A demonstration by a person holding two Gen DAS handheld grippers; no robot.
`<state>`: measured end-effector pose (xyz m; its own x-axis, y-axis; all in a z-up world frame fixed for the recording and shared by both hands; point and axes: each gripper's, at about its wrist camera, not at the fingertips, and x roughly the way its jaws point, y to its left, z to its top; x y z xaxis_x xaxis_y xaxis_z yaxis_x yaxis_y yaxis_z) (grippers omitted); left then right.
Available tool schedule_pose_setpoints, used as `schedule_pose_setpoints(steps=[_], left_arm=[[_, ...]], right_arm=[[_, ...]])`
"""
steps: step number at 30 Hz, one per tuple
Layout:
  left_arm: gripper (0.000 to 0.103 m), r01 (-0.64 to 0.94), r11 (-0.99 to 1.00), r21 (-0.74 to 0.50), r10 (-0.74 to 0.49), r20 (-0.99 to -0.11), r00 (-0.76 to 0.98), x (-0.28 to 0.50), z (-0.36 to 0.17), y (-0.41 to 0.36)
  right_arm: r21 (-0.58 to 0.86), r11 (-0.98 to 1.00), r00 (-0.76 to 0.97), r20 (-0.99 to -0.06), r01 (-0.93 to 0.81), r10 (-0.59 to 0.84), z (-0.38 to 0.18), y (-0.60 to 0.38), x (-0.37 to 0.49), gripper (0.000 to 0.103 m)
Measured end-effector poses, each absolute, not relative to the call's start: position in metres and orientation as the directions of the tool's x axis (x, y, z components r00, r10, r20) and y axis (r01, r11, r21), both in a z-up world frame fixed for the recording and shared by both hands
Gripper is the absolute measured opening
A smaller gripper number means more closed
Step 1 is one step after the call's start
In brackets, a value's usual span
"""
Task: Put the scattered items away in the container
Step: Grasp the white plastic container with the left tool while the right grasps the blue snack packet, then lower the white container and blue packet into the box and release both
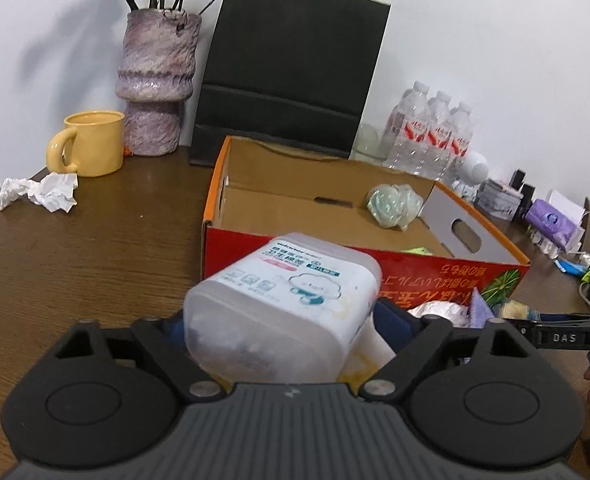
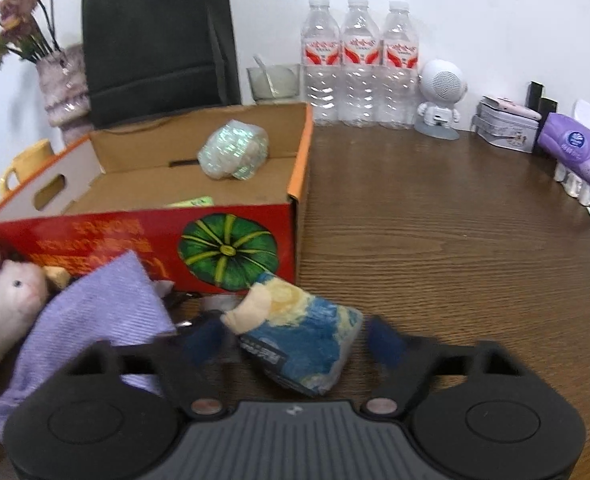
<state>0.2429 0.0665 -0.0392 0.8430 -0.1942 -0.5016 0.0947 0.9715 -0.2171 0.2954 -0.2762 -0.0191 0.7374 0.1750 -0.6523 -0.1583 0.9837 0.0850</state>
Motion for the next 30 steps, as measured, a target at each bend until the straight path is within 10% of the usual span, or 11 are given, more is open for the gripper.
schedule_pose_setpoints(steps=[7, 30], left_arm=[[0.068, 0.105, 0.971, -0.213, -0.195, -0.462, 0.865, 0.233, -0.036, 0.066], [0.066, 0.147, 0.965, -0.215, -0.198, -0.237, 0.951, 0.197, 0.029, 0.061]], right_arm=[[0.091, 0.980, 0.758, -0.622, -0.177, 0.195, -0.013, -0.278, 0.282, 0.014], [0.178, 0.949, 0.856, -0.413, -0.260, 0.312, 0.060, -0.276, 0.243, 0.013]])
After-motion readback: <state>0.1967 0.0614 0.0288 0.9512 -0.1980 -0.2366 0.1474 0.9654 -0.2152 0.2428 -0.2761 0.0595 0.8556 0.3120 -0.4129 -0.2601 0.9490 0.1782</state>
